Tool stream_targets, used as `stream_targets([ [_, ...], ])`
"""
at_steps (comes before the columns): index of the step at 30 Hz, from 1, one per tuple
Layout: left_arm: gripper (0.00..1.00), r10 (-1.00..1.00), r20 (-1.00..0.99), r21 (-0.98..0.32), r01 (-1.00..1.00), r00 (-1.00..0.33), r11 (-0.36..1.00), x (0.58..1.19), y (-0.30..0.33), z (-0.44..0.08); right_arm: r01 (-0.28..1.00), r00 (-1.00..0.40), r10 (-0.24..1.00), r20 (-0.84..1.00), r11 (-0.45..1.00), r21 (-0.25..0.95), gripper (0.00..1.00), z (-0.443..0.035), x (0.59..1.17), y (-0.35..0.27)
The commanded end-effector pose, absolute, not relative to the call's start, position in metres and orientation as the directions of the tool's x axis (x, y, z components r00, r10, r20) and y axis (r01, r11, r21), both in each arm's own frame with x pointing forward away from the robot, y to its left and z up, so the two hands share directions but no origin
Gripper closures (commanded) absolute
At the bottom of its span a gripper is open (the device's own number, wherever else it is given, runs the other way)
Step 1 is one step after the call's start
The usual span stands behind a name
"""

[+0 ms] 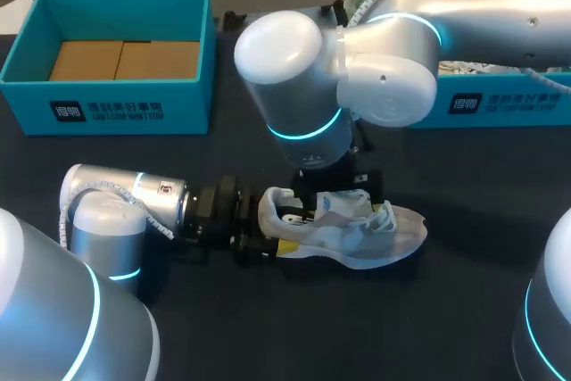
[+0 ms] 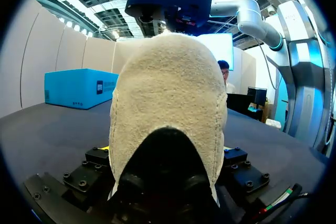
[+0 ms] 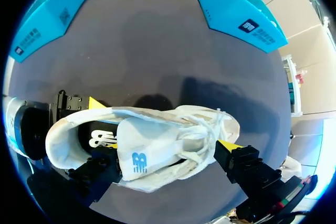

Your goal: Take the shoe out of the shoebox, open the shoe tongue, remove and reinsert the insole, then place the shoe into the shoebox

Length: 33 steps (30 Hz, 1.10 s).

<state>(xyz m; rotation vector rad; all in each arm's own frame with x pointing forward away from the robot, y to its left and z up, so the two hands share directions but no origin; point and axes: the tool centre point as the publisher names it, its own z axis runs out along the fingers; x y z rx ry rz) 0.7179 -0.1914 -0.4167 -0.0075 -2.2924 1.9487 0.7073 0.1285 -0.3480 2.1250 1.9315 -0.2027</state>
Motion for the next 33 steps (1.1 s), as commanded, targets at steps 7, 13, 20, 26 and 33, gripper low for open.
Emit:
stream_targets([
  [7,1.00,0.087,0.097,-0.983,-0.082,-0.991,0.166,0.717,-0.192,-0.417,0.976,0.206,0.949,-0.240,-0.184,0.114,0.00,-0.338,0.701,0.122],
  [13,1.00,0.087,0.097,-0.983,-0.082,-0.991,0.166,0.717,-0.192,-0.417,0.976,0.209,0.951,-0.227,-0.190,0.106,0.09,-0.333,0.698,0.118],
  [20,1.00,0.087,0.097,-0.983,-0.082,-0.991,0.166,0.717,-0.192,-0.417,0.976,0.209,0.953,-0.220,-0.191,0.100,0.55,-0.327,0.698,0.116],
  [26,1.00,0.087,0.097,-0.983,-0.082,-0.991,0.166,0.717,-0.192,-0.417,0.981,0.191,0.960,-0.207,-0.178,0.080,0.55,-0.324,0.698,0.115],
  [33,1.00,0.087,0.097,-0.983,-0.082,-0.991,0.166,0.717,-0.192,-0.417,0.985,0.172,0.972,-0.163,-0.164,0.060,0.65,-0.324,0.699,0.111],
])
